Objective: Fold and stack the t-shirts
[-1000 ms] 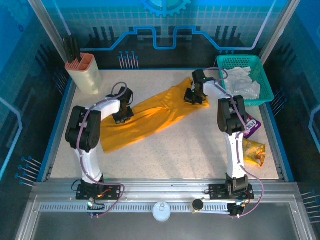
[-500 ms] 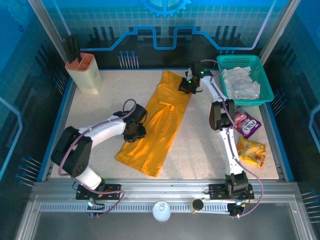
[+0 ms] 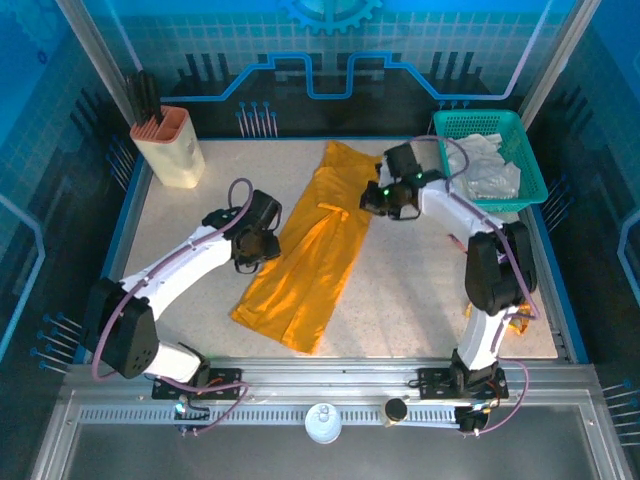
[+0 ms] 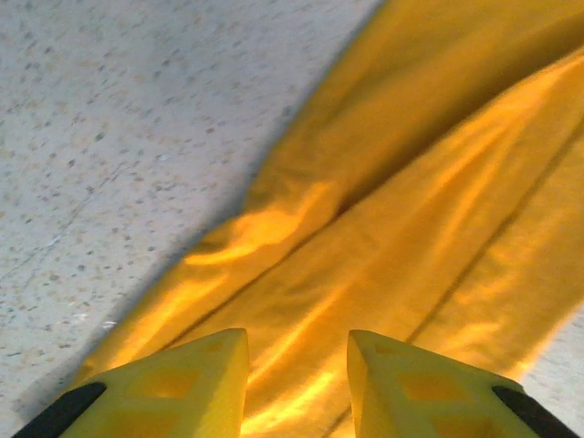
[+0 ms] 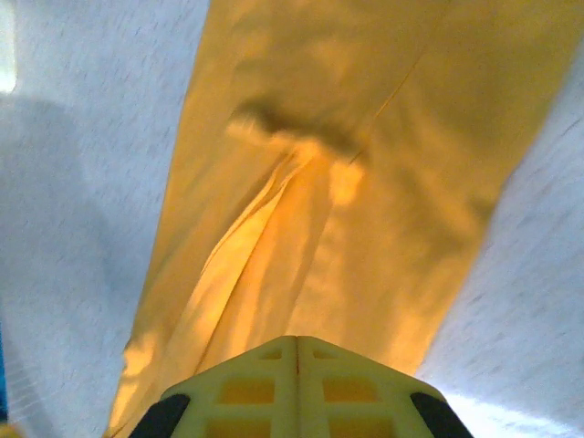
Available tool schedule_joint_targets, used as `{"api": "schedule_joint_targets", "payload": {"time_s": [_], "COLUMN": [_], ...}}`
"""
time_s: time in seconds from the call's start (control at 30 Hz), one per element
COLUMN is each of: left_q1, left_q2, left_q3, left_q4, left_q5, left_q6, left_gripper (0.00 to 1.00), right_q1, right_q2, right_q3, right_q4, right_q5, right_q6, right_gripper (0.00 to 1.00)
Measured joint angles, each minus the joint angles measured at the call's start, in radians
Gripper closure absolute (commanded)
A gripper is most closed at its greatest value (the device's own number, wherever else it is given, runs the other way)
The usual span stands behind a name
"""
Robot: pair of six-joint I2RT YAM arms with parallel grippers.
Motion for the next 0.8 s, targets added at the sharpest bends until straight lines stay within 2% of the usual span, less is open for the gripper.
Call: {"api": "schedule_joint_targets", "payload": {"time_s": [0.13,0.27,0.43,0.6,0.8], "left_q1": [0.018,0.017,0.005,-0.036,-0.138], "left_q2": [0.043,0.077,0.077,0.055,0.058], "left_q3": [-0.100,-0.187,-0.290,-0.321,-0.338], "left_q4": [0.020,0.065,0.124,0.180,0.272], "left_q5": [0.004,0.027,0.052,0.052,0.063], "left_q6": [0.001,-0.001,-0.024,-0.076,-0.173], "left_gripper": [0.70,0.71,0.72,0.73,0.73], "right_q1": [0.074,0.073,0.067,0.053,0.009], "right_q2": [0.040,0.158,0.250,0.298,0.371], "right_q3": [-0.117,-0.109,-0.008,0.052,0.174], "right_q4": [0.078,0.105,0.101,0.100,0.053], "right_q5": [-0.001,0.023,0.055,0.056,0.051], "right_q6": [0.055,0.079,0.081,0.080,0.045], "right_gripper": [0.98,0.98,0.99,1.00,1.00]}}
